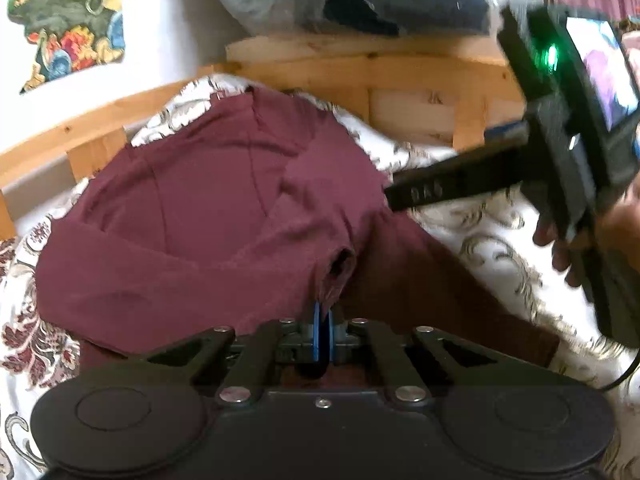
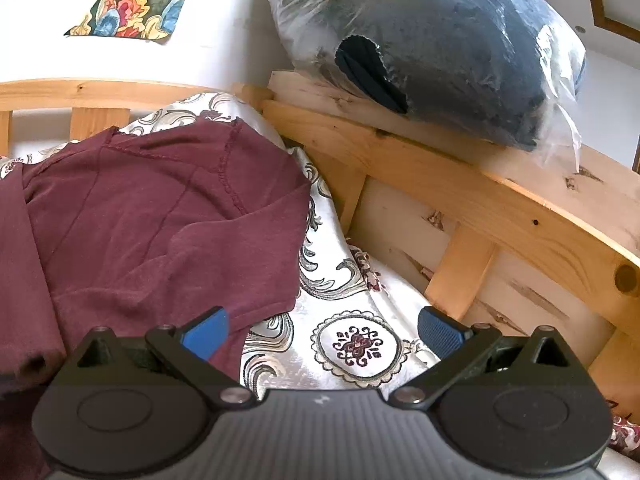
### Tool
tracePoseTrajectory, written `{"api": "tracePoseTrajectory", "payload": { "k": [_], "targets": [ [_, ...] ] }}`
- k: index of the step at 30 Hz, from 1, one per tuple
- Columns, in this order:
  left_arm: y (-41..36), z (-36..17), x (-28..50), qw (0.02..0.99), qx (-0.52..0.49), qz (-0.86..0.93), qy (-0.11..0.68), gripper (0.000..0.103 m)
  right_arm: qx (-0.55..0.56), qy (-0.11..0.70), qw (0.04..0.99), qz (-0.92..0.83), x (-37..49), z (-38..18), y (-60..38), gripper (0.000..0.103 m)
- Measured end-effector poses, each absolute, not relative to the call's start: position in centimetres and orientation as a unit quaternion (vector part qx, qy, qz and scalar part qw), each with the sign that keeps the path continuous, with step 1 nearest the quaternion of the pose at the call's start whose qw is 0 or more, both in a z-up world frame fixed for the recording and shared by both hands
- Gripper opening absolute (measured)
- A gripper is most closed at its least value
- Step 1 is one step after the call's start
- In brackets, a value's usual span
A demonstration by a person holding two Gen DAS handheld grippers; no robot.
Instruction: Fold small clothes
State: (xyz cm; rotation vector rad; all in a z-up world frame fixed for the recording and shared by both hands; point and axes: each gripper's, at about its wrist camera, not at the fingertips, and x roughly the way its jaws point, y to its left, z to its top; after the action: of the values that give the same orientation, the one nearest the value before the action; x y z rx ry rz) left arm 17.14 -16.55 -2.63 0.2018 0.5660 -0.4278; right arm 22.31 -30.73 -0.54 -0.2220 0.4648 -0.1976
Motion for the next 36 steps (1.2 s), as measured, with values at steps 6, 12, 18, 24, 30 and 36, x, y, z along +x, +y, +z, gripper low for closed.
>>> {"api": "tracePoseTrajectory", "payload": {
  "k": [6, 12, 18, 24, 30, 36],
  "targets": [
    [-16.6, -3.2, 16.6, 0.920, 0.077, -0.254, 0.290, 0.000, -0.104, 0.230, 0.962, -0.100, 22.3, -0.5, -30.8, 0.103],
    [-17.7, -3.4, 16.0, 0.915, 0.094, -0.264, 0.290, 0.000, -0.094, 0.231, 0.963, -0.103, 22.3, -0.3, -31.3, 0.103],
    [-16.6, -2.6, 15.8, 0.922, 0.071, -0.248, 0.288, 0.024, -0.088, 0.232, 0.963, -0.102, 22.2, -0.3, -31.5, 0.103],
    [-13.9, -1.7, 14.9, 0.939, 0.048, -0.193, 0.282, 0.080, -0.086, 0.240, 0.963, -0.092, 22.3, -0.6, -31.3, 0.103],
    [-8.2, -0.9, 15.7, 0.954, 0.023, -0.085, 0.287, 0.090, -0.075, 0.253, 0.964, -0.033, 22.0, -0.9, -30.3, 0.103],
    [-2.6, -1.9, 16.7, 0.946, 0.026, 0.027, 0.322, 0.091, -0.103, 0.269, 0.956, 0.056, 21.5, -1.7, -26.9, 0.103]
  ]
}}
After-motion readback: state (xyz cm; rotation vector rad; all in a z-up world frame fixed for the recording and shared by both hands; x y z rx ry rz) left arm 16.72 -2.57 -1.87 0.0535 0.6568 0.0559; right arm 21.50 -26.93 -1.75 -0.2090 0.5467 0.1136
